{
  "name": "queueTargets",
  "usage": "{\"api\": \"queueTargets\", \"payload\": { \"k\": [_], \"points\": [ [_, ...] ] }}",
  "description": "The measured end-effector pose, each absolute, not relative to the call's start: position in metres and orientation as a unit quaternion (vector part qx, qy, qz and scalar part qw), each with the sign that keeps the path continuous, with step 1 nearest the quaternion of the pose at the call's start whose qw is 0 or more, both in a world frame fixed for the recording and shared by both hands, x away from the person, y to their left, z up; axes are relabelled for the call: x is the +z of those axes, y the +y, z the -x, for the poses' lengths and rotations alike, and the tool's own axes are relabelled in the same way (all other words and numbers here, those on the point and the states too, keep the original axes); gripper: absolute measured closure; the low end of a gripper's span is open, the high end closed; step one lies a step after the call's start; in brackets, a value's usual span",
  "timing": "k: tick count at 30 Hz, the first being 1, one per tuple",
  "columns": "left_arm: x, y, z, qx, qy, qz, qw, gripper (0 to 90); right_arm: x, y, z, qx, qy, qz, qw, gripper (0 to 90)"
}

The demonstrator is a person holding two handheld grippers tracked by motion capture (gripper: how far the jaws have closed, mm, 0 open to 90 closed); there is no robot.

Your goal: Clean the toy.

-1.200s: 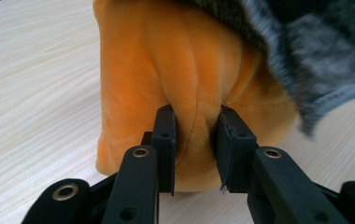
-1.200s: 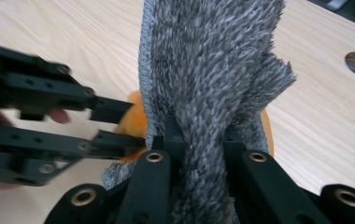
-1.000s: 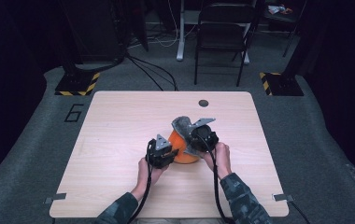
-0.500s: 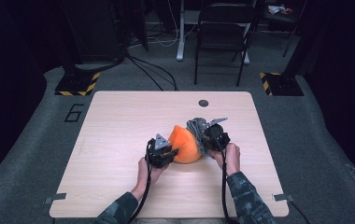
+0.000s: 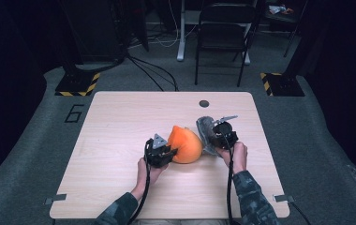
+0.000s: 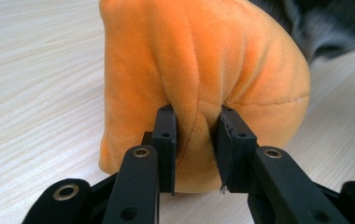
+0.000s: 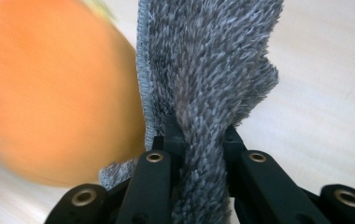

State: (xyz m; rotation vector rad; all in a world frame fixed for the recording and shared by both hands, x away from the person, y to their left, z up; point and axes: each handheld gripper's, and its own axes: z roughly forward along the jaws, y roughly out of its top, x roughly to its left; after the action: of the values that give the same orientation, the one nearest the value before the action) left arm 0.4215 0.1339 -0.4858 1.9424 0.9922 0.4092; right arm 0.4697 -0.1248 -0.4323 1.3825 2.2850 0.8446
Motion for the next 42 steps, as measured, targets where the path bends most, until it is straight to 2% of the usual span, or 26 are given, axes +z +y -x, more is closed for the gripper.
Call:
{"api": "queueTargets", "payload": {
  "k": [4, 7, 9, 13, 15, 16, 21, 23, 30, 34, 42],
  "points": [
    [-0.486, 0.134, -0.421, 0.166, 0.401, -0.784, 0.445, 71.1, -0.406, -0.109, -0.456, 0.346, 0.803, -0.457, 0.162, 79.5],
    [-0.485, 0.134, -0.421, 0.166, 0.400, -0.785, 0.444, 69.3, -0.416, -0.089, -0.452, 0.327, 0.827, -0.432, 0.149, 79.5],
    [-0.482, 0.135, -0.421, 0.169, 0.395, -0.790, 0.438, 63.0, -0.429, -0.081, -0.453, 0.304, 0.834, -0.429, 0.165, 79.6],
    [-0.473, 0.135, -0.421, 0.184, 0.381, -0.796, 0.432, 43.8, -0.431, -0.085, -0.454, 0.302, 0.833, -0.432, 0.169, 79.7],
    [-0.472, 0.136, -0.423, 0.183, 0.380, -0.800, 0.427, 40.0, -0.432, -0.086, -0.454, 0.303, 0.832, -0.435, 0.166, 79.6],
    [-0.473, 0.135, -0.424, 0.179, 0.379, -0.803, 0.424, 41.4, -0.432, -0.087, -0.455, 0.303, 0.832, -0.434, 0.164, 79.7],
    [-0.481, 0.133, -0.423, 0.171, 0.374, -0.803, 0.432, 65.4, -0.431, -0.089, -0.457, 0.308, 0.830, -0.435, 0.161, 79.6],
    [-0.480, 0.133, -0.422, 0.170, 0.377, -0.803, 0.428, 69.0, -0.425, -0.091, -0.457, 0.318, 0.827, -0.437, 0.157, 79.5],
    [-0.479, 0.125, -0.416, 0.177, 0.383, -0.800, 0.426, 71.4, -0.402, -0.074, -0.442, 0.367, 0.824, -0.404, 0.153, 79.5],
    [-0.480, 0.127, -0.416, 0.177, 0.382, -0.802, 0.423, 71.6, -0.408, -0.059, -0.439, 0.352, 0.837, -0.387, 0.162, 79.5],
    [-0.482, 0.126, -0.417, 0.176, 0.381, -0.801, 0.427, 71.5, -0.417, -0.067, -0.445, 0.333, 0.837, -0.400, 0.167, 79.5]
  ]
}}
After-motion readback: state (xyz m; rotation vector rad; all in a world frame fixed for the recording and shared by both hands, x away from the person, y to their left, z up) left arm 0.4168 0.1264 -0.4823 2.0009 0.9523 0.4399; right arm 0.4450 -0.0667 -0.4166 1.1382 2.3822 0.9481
